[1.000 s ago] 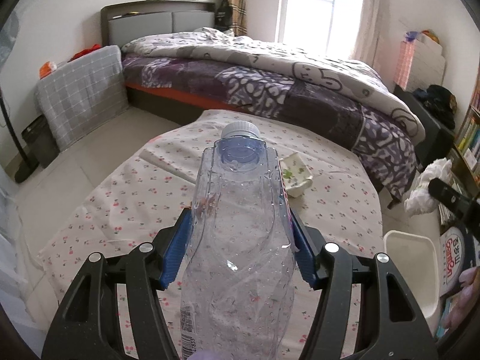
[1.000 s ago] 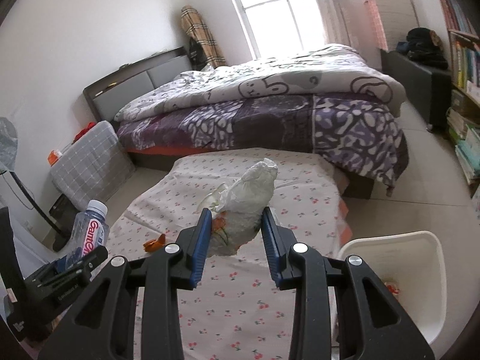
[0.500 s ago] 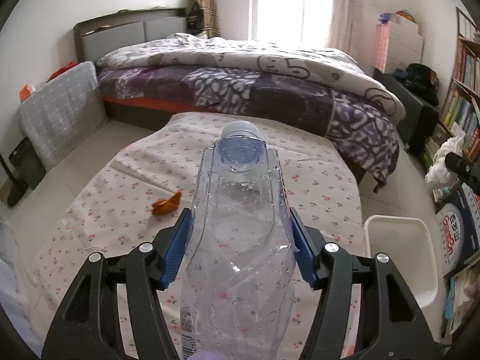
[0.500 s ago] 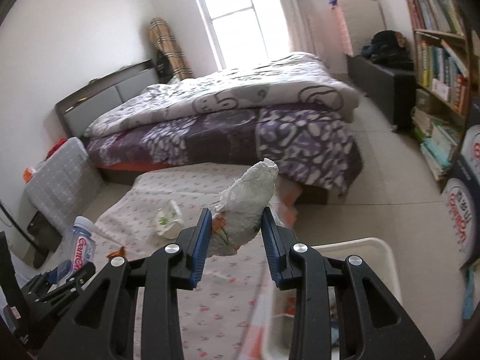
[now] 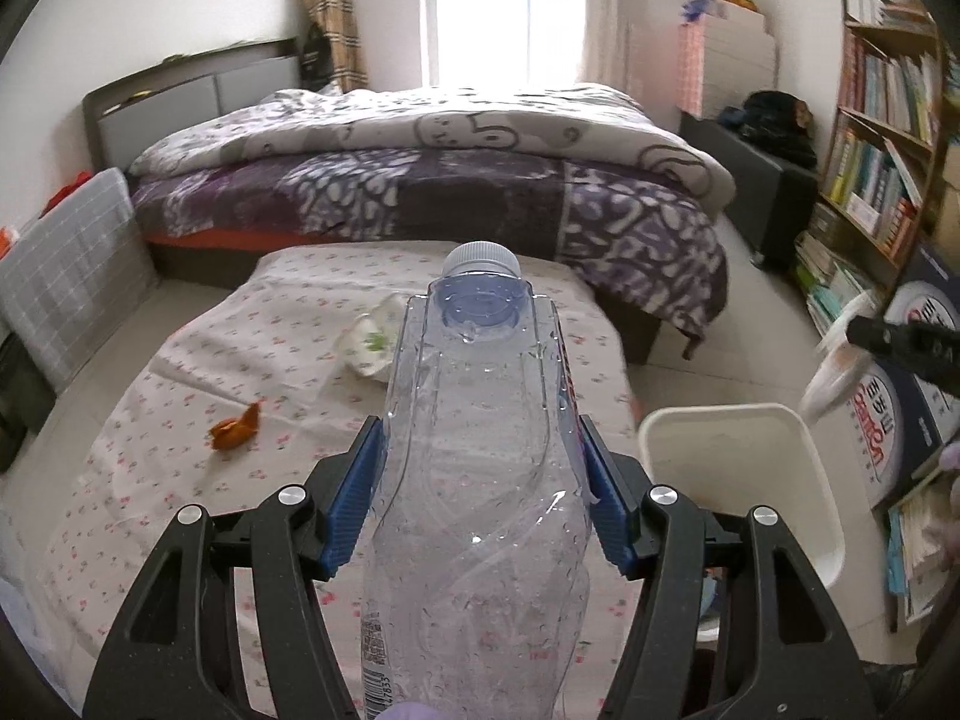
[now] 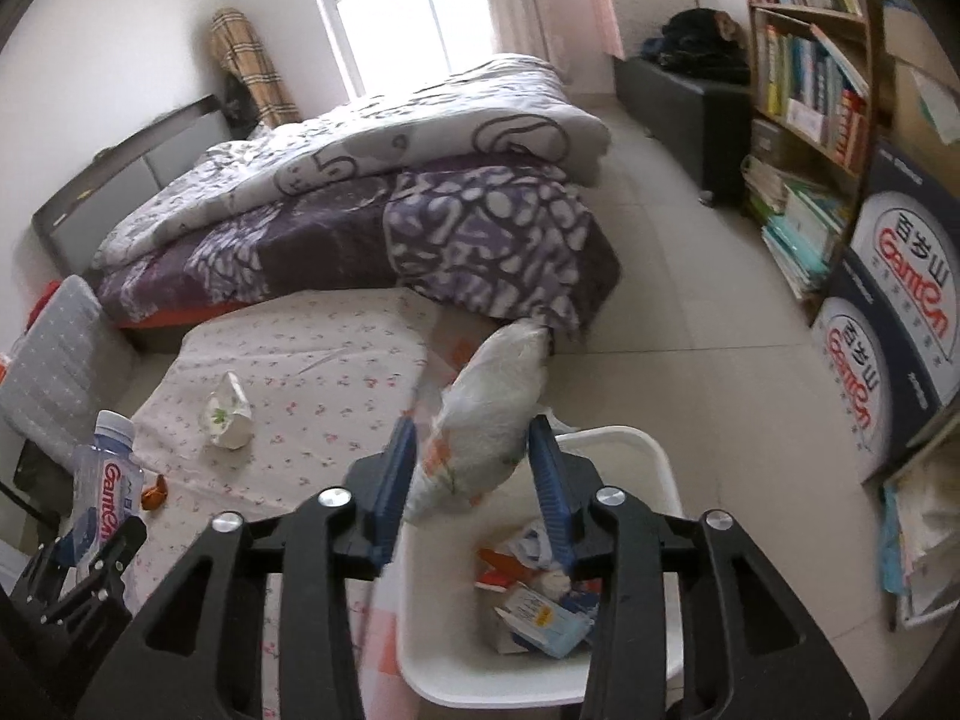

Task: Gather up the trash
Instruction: 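Open the right tool to drop the white wad into the bin, then open the left tool to drop the clear bottle into the bin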

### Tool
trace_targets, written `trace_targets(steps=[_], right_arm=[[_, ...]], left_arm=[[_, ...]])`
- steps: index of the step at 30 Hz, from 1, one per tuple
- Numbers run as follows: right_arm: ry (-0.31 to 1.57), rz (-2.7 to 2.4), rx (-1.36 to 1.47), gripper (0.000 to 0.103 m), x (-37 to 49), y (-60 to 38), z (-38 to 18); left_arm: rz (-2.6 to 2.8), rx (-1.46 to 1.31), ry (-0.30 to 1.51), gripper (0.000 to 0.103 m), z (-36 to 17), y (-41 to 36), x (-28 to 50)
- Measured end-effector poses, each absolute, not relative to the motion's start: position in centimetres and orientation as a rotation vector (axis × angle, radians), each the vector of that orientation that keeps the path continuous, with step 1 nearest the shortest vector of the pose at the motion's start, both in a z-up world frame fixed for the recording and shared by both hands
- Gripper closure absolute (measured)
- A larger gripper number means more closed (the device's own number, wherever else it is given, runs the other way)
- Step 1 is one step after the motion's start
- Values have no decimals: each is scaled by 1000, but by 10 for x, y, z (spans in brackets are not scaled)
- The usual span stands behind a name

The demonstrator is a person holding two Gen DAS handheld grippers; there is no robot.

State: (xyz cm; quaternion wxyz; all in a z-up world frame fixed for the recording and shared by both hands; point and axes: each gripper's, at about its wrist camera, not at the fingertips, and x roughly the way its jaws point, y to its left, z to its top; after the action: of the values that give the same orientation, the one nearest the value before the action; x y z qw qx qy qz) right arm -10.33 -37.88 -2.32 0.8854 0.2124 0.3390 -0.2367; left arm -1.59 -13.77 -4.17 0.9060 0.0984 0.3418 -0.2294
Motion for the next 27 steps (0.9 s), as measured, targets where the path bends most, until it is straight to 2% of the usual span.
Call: trace_targets(steps=[4, 5, 6, 27], right_arm=[[667, -564, 413, 30, -116, -388, -16], [655, -592, 411, 22, -121, -392, -14], [648, -608, 412, 19, -123, -395, -13], [551, -769, 512, 15, -168, -448, -6]], left_arm=[[-510, 226, 706, 43, -47, -157, -26], [-519, 231, 708, 43, -48, -162, -28], [-526, 235, 709, 43, -49, -166, -30], [-760, 311, 772, 42, -75, -272, -69]])
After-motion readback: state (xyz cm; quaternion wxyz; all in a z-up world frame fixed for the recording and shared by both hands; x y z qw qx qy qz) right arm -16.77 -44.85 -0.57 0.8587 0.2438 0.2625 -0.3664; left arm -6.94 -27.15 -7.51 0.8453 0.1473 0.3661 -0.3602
